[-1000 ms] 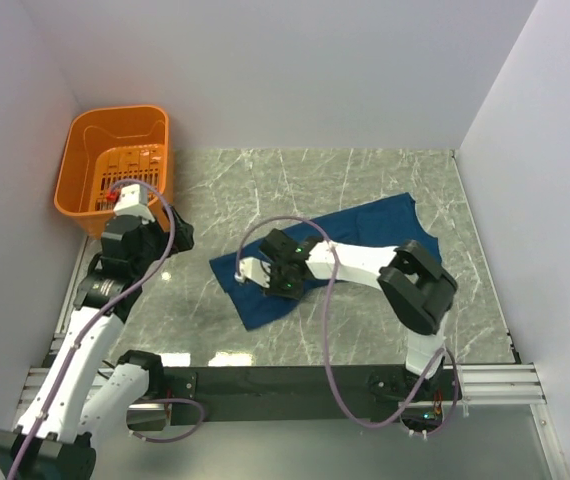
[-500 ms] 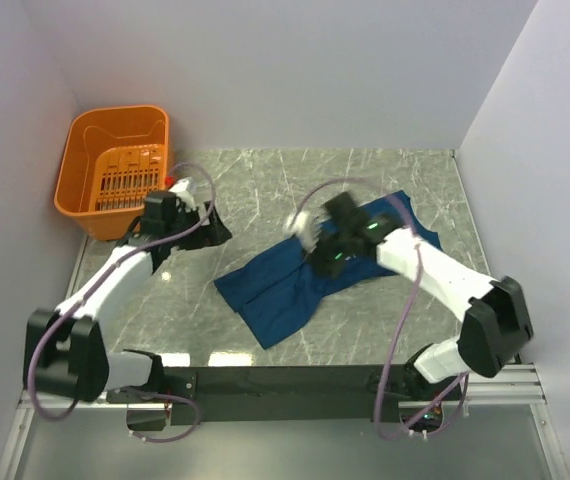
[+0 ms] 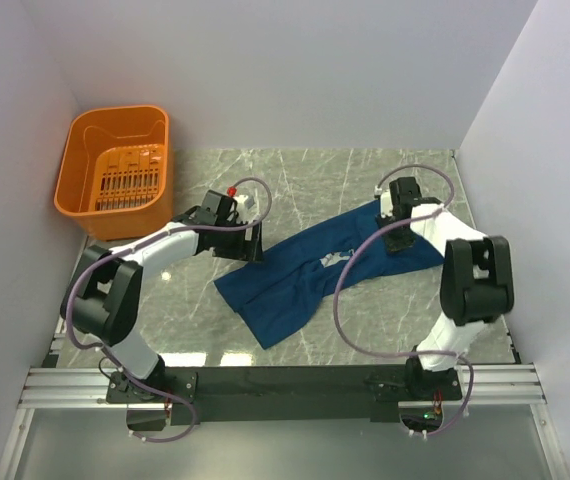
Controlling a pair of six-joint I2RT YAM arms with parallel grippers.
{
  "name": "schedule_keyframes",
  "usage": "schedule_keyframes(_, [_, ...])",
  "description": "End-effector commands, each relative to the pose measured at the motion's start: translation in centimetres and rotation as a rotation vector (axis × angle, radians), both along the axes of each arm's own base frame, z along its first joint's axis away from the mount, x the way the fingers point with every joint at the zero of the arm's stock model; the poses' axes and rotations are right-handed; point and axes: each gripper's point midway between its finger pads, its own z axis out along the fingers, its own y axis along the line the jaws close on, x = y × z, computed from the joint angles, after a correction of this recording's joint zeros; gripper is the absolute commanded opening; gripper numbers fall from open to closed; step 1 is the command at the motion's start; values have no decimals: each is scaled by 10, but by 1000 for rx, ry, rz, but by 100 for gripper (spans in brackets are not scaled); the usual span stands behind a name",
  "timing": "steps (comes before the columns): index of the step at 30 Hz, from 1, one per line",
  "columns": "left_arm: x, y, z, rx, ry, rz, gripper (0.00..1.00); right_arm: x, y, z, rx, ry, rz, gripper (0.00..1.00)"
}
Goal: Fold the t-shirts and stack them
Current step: Fold the tshirt
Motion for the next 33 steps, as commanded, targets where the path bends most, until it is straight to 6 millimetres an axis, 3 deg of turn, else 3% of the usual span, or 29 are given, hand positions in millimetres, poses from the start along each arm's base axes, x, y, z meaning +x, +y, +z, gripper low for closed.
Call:
schedule_keyframes(1, [7,7,2,60,-23,4,87,34,-27,4,-67,-55,-114,29])
schedule_keyframes(7, [0,14,-21,106,33,20,87,52,-33,-17,-88,0,-92,29])
schedule_keyframes(14, [-8,24,-42,157,89,44,86,84,-35,-22,-107,0,-55,28])
schedule_keyframes(18, [-2,26,-28,153,35,68,87,100,-32,-32,-101,34,-30,27])
schedule_keyframes(20, [2,26,-16,144,-1,74,87,116,-30,-24,-92,15,-18,27])
schedule_keyframes(22, [8,26,-2,130,-49,83,88,122,-28,-31,-86,39,0,27])
schedule_keyframes(23, [9,25,2,120,-62,81,88,135,-26,-23,-87,11,15,27])
schedule_keyframes(25, [11,20,12,94,-89,70,88,144,-25,-29,-93,24,28,26])
schedule_keyframes(26, [13,18,15,85,-98,66,88,164,-21,-14,-98,-28,38,27])
schedule_keyframes(27, [13,17,17,76,-97,61,88,166,-20,-25,-106,6,45,27])
schedule_keyframes(28, [13,15,18,73,-99,52,88,174,-18,-23,-110,1,50,26])
schedule_keyframes(29, [15,13,21,67,-104,50,88,196,-14,-3,-109,-64,52,26])
schedule_keyframes(30, [16,13,20,66,-101,46,88,200,-10,-13,-114,-46,60,27])
schedule_keyframes(33, [24,7,29,54,-123,22,88,223,4,-1,-153,-121,104,27])
